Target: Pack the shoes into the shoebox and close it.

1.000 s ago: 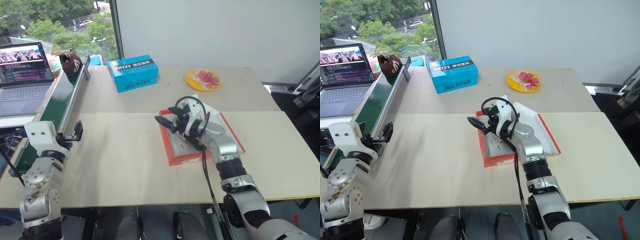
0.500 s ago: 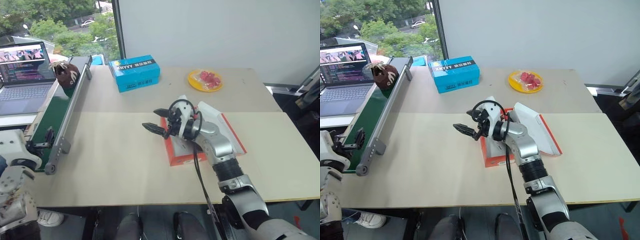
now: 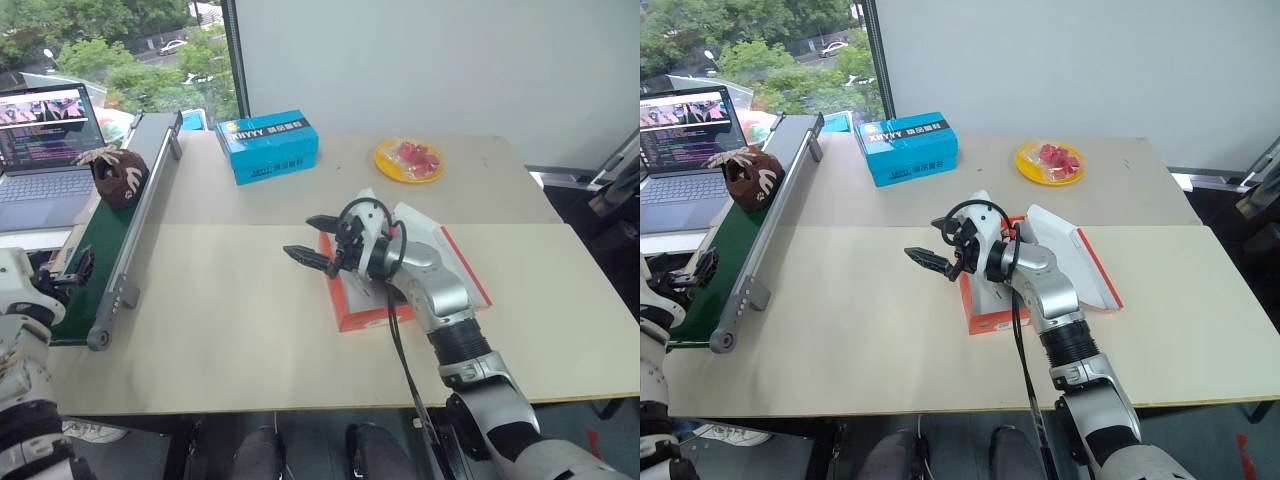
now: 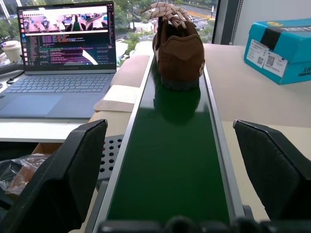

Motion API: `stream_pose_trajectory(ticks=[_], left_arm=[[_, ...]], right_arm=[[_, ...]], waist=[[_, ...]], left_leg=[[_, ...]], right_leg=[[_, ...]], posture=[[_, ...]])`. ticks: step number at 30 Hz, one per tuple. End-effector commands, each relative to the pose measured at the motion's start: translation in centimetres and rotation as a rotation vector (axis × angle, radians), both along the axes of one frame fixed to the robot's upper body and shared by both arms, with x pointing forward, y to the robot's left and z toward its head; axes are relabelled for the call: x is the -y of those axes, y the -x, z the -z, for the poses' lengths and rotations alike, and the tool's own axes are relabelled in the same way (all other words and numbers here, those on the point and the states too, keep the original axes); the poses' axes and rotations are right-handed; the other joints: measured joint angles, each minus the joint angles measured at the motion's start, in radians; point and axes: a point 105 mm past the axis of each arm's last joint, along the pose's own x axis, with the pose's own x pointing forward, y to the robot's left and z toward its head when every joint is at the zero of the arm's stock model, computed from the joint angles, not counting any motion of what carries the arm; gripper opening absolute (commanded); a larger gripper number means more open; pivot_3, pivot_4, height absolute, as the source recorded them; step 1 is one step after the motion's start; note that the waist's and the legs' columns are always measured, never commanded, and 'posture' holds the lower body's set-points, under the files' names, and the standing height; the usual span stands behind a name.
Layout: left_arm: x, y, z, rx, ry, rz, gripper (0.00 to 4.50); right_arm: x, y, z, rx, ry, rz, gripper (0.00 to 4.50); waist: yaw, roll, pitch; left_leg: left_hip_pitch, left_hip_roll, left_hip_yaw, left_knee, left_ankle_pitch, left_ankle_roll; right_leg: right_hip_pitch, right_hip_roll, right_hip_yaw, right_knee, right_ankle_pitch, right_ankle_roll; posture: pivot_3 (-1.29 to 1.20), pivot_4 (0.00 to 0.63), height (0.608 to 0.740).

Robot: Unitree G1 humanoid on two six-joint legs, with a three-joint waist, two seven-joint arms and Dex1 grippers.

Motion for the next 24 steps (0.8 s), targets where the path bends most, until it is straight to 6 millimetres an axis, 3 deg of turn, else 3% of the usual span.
stream_pose_trajectory(ticks=[1, 8, 19, 24], left_arm=[[0.0, -0.9, -1.4, 0.022, -0.053, 0.02, 4.46], [0.5, -2.6, -0.2, -0.031, -0.03, 0.02, 4.46], [0.1, -2.8, 1.0, -0.047, 0.048, -0.023, 4.46], [1.0, -3.0, 0.9, -0.046, 0.086, 0.037, 3.02]], right_arm=[[0.1, 0.3, -1.2, 0.047, -0.004, 0.002, 4.5], [0.8, 0.4, -0.7, 0.035, 0.026, 0.029, 4.5], [1.4, 0.4, 0.0, 0.015, 0.065, 0.058, 4.5], [1.3, 0.4, -0.1, 0.015, 0.073, 0.059, 4.5]], waist=[[0.0, 0.0, 0.0], [0.0, 0.0, 0.0], [-0.001, 0.0, 0.0], [0.0, 0.0, 0.0]], left_leg=[[0.0, 0.0, 0.0, 0.0, 0.0, 0.0], [0.0, -0.001, 0.001, 0.0, 0.0, 0.0], [0.0, -0.001, 0.001, 0.001, 0.0, 0.0], [0.0, -0.001, 0.001, 0.001, 0.0, 0.0]], right_leg=[[0.0, 0.0, 0.0, 0.0, 0.0, 0.0], [0.0, 0.0, 0.0, 0.001, 0.0, 0.0], [-0.001, 0.0, 0.0, 0.008, 0.0, 0.0], [-0.001, 0.0, 0.0, 0.008, 0.0, 0.0]], posture=[[0.0, 0.15, 0.74], [0.0, 0.15, 0.74], [0.0, 0.15, 0.74], [0.0, 0.15, 0.74]])
